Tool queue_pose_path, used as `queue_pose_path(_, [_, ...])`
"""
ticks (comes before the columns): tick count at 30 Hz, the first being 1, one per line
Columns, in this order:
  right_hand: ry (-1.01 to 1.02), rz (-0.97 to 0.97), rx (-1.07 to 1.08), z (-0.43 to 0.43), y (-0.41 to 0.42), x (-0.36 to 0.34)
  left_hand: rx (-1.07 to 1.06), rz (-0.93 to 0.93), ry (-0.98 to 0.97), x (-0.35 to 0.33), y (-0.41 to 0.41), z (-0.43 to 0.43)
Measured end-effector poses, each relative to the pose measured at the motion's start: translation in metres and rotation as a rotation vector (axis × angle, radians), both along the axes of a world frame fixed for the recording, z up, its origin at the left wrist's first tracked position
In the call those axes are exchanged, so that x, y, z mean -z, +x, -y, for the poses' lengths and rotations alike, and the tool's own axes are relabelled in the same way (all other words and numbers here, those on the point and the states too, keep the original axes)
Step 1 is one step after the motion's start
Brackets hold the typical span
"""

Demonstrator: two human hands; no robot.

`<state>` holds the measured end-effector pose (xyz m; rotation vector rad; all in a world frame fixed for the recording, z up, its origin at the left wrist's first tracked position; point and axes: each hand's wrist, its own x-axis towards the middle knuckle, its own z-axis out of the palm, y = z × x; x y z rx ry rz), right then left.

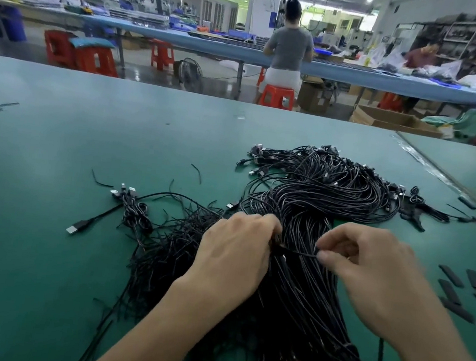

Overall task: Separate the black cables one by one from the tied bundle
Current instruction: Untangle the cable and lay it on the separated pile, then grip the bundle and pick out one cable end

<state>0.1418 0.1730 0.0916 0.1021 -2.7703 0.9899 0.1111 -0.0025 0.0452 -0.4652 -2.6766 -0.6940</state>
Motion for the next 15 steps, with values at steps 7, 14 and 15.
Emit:
queue_pose_path(7, [-0.434, -0.058, -0.192, 0.001, -0.008, 0.002, 0.356, 0.302, 0.45, -0.01, 0.004, -0.01])
queue_pose_path(14, [-0.386, 0.224, -0.244, -0.004, -0.012, 0.015, 0.069, 0.095, 0.314, -0.006, -0.011, 0.013])
queue_pose_path(15, [-0.328, 0.191, -0.215, -0.007, -0.014, 0.017, 0.006, 0.086, 0.264, -0.005, -0.013, 0.018])
